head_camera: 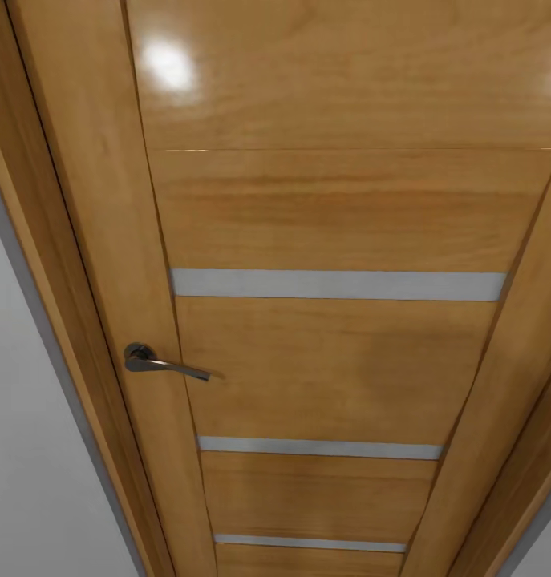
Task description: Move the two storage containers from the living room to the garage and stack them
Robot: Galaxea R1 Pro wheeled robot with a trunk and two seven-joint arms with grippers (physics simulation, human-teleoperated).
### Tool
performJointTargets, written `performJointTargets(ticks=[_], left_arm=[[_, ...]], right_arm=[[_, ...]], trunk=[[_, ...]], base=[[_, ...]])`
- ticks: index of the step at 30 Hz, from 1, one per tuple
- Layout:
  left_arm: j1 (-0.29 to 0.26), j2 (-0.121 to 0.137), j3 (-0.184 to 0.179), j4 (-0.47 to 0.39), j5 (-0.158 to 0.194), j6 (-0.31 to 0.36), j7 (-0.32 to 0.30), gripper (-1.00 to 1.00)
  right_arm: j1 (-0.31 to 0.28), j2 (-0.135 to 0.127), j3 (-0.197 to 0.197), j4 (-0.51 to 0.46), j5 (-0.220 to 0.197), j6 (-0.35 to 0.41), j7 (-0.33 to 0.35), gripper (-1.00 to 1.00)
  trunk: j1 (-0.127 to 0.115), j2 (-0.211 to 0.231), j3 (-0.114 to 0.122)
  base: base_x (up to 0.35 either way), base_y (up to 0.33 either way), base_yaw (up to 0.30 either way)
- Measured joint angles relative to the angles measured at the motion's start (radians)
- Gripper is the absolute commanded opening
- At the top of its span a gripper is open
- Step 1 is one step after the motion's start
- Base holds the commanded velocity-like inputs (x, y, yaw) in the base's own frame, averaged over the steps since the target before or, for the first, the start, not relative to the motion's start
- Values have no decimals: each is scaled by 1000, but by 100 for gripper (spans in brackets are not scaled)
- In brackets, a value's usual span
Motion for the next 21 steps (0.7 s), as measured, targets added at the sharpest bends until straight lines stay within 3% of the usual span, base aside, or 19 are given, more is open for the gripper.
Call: performJointTargets(ticks=[7,21], left_arm=[[0,1,0,0,1,0,0,100],[0,1,4,0,1,-17,-1,100]], right_arm=[[-1,-9,3,-46,1,0,-1,100],[0,-7,2,-33,-1,0,19,100]], trunk=[[0,0,0],[0,0,0]], base=[[0,0,0],[0,0,0]])
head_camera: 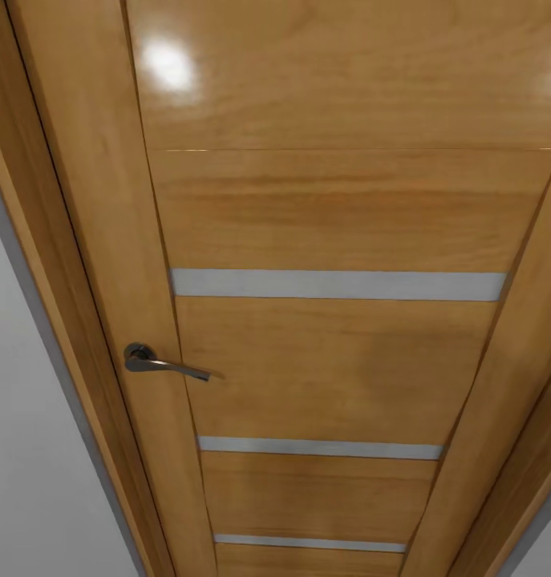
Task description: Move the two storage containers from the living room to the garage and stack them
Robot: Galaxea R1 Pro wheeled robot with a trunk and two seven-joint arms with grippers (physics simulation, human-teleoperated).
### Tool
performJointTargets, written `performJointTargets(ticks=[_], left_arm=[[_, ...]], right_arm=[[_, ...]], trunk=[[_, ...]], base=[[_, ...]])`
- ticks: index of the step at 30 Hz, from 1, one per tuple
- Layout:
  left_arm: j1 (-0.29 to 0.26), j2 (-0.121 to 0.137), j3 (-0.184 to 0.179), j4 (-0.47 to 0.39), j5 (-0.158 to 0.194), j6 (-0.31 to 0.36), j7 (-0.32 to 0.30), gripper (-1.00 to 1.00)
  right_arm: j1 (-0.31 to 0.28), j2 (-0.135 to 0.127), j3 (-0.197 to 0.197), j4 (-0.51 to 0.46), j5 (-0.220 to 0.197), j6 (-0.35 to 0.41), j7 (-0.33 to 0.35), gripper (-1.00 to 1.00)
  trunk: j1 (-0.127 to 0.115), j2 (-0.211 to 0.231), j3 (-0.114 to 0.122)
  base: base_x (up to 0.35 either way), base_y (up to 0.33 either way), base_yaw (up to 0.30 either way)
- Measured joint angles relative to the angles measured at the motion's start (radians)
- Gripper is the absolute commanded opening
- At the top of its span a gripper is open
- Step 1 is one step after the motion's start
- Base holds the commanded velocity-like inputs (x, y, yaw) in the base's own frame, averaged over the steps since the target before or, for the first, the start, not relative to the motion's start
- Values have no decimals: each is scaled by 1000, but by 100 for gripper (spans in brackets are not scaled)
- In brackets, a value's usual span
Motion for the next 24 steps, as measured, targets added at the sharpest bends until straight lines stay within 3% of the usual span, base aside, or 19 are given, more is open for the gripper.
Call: performJointTargets(ticks=[24], left_arm=[[3,5,-1,-20,0,-19,0,100]], right_arm=[[-4,9,14,25,3,4,3,100]], trunk=[[0,0,0]], base=[[0,0,0]])
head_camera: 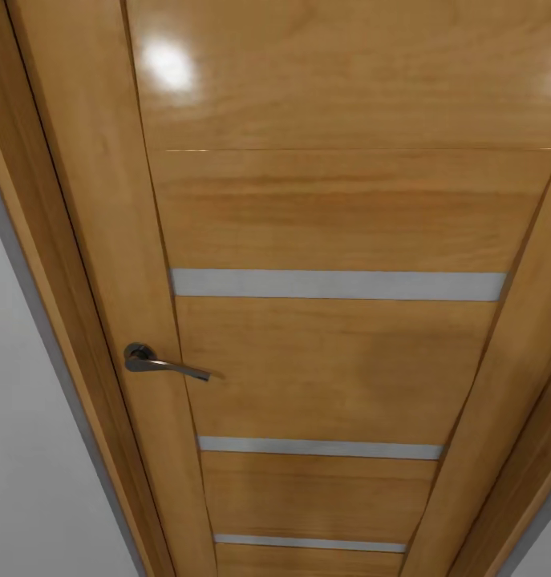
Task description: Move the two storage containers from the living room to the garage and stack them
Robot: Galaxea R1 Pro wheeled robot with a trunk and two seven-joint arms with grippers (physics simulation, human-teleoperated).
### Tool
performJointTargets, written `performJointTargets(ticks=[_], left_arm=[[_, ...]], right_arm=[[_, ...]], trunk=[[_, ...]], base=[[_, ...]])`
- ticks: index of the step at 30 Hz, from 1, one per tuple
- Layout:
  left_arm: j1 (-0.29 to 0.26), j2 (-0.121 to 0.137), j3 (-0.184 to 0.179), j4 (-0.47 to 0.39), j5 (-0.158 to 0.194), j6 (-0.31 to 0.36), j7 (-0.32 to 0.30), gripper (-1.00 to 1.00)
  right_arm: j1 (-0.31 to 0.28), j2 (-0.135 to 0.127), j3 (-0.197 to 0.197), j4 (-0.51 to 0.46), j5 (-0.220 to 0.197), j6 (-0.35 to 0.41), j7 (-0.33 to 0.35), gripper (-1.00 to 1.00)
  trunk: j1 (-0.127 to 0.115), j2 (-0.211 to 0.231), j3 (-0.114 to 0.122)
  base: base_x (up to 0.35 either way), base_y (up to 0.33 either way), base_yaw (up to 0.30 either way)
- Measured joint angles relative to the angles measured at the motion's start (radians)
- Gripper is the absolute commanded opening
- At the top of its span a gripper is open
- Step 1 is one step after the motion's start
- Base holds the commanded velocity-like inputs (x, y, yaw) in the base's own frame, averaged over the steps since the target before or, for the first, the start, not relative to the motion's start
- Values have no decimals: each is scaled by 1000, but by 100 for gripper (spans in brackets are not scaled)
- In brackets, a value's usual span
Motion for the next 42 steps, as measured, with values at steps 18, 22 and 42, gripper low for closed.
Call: performJointTargets(ticks=[18,22,42], left_arm=[[0,1,0,-4,0,-1,0,100],[0,1,0,-4,0,-1,0,100],[0,1,0,-4,0,-1,0,100]], right_arm=[[0,2,2,0,-13,-1,0,100],[0,2,2,0,-11,0,0,100],[0,-3,13,-32,-7,-9,-10,100]], trunk=[[0,0,0],[0,0,0],[0,0,0]], base=[[0,0,0],[0,0,0],[0,0,0]])
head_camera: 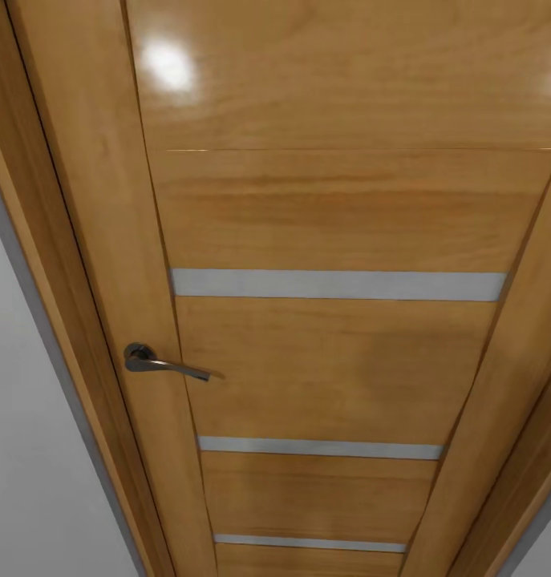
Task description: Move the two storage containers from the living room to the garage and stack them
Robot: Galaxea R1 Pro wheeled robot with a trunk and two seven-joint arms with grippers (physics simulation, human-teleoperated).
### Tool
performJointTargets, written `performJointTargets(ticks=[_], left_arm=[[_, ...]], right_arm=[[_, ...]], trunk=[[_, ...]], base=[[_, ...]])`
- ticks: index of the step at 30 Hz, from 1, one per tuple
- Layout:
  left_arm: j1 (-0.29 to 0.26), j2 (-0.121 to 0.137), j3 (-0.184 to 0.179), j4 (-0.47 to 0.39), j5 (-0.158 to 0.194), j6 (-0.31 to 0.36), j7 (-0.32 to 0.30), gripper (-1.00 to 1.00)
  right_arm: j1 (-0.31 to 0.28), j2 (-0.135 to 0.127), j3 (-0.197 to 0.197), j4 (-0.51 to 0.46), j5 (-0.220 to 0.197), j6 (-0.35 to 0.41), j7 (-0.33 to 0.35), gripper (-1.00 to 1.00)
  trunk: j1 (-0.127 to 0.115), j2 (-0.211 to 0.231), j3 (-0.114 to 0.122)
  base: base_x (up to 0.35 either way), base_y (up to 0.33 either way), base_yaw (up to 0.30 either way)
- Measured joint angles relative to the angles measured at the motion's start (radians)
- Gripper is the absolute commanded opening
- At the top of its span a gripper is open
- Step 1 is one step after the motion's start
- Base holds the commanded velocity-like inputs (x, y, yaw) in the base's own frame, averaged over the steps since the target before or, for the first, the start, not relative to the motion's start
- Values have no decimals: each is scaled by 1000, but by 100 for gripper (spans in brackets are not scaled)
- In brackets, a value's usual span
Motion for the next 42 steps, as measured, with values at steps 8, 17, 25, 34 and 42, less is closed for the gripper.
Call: performJointTargets(ticks=[8,17,25,34,42], left_arm=[[0,0,0,0,0,0,0,100],[0,0,0,0,0,0,0,100],[0,0,0,0,0,0,0,100],[0,0,0,0,0,0,0,100],[0,0,0,0,0,0,0,100]], right_arm=[[0,-14,10,-312,-1,-34,-69,100],[0,-28,12,-494,5,-24,-77,100],[0,-51,14,-754,8,96,-78,100],[0,-54,15,-1073,42,287,-85,100],[-1,-43,18,-1279,109,411,-88,100]], trunk=[[0,0,0],[0,0,0],[0,0,0],[0,0,0],[0,0,0]], base=[[0,0,0],[0,0,0],[0,0,0],[0,0,0],[0,0,0]])
